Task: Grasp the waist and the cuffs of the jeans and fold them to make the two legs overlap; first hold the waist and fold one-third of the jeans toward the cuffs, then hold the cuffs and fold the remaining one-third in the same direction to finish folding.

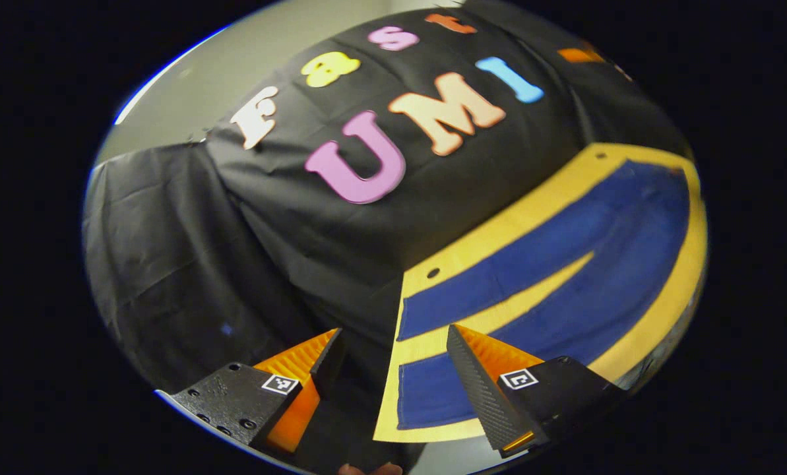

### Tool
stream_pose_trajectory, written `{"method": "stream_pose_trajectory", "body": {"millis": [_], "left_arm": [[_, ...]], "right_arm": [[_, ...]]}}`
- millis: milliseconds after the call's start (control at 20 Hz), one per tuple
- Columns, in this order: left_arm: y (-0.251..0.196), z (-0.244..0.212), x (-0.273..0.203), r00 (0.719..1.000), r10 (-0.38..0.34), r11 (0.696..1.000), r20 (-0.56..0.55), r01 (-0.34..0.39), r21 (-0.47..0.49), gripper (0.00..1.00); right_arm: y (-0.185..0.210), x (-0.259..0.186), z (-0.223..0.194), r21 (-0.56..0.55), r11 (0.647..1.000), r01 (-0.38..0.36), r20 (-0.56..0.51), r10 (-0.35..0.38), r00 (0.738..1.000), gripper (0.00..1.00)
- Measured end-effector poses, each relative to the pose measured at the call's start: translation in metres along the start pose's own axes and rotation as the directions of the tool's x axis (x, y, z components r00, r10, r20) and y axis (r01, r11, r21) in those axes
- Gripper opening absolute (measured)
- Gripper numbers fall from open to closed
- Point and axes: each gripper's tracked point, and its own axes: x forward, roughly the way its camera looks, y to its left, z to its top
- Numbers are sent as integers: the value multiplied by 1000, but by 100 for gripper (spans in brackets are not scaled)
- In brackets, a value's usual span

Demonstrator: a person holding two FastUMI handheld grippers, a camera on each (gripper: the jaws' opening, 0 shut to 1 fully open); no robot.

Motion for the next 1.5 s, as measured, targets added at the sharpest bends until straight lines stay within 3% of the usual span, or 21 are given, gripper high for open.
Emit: {"method": "stream_pose_trajectory", "body": {"millis": [100,200,400,600,650,700,750,850,900,950,1050,1100,1300,1400,1450,1500], "left_arm": [[-17,-28,4,995,-73,990,-71,81,117,95],[-33,-55,14,978,-141,960,-151,172,220,95],[-56,-96,23,924,-222,891,-310,321,321,95],[-72,-120,21,887,-255,774,-385,425,469,100],[-74,-128,24,881,-264,743,-392,445,500,95],[-74,-135,29,876,-274,719,-398,461,520,100],[-78,-143,33,864,-289,702,-412,484,522,95],[-83,-155,39,840,-315,679,-441,524,514,96],[-85,-154,45,843,-324,667,-430,526,529,96],[-85,-153,47,837,-336,650,-432,538,536,89],[-87,-159,52,817,-360,625,-450,570,534,91],[-87,-157,58,819,-362,610,-445,569,551,84],[-89,-150,76,820,-383,578,-426,572,582,83],[-92,-154,81,796,-410,557,-445,605,569,82],[-96,-156,83,787,-417,548,-454,617,566,78],[-97,-156,86,794,-411,536,-448,608,585,63]], "right_arm": [[1,-1,-4,-12,1000,7,-13,-7,1000,96],[1,-3,-10,-31,999,15,-28,-16,999,96],[0,-4,-28,-72,997,36,-78,-42,996,98],[-4,-5,-45,-80,994,72,-128,-82,988,99],[-5,-5,-48,-78,993,83,-138,-93,986,98],[-5,-5,-52,-76,993,92,-149,-102,984,99],[-5,-6,-55,-74,992,102,-155,-113,981,100],[-6,-8,-57,-76,989,124,-161,-135,978,99],[-6,-9,-55,-75,988,136,-155,-146,977,98],[-6,-9,-52,-72,986,148,-145,-157,977,99],[-8,-8,-52,-67,983,171,-134,-179,975,98],[-9,-8,-52,-66,981,182,-134,-189,973,98],[-12,-9,-56,-40,975,219,-142,-222,965,100],[-14,-10,-58,-38,971,236,-146,-239,960,99],[-14,-13,-59,-41,969,244,-149,-247,958,98],[-16,-15,-58,-50,966,253,-149,-258,955,99]]}}
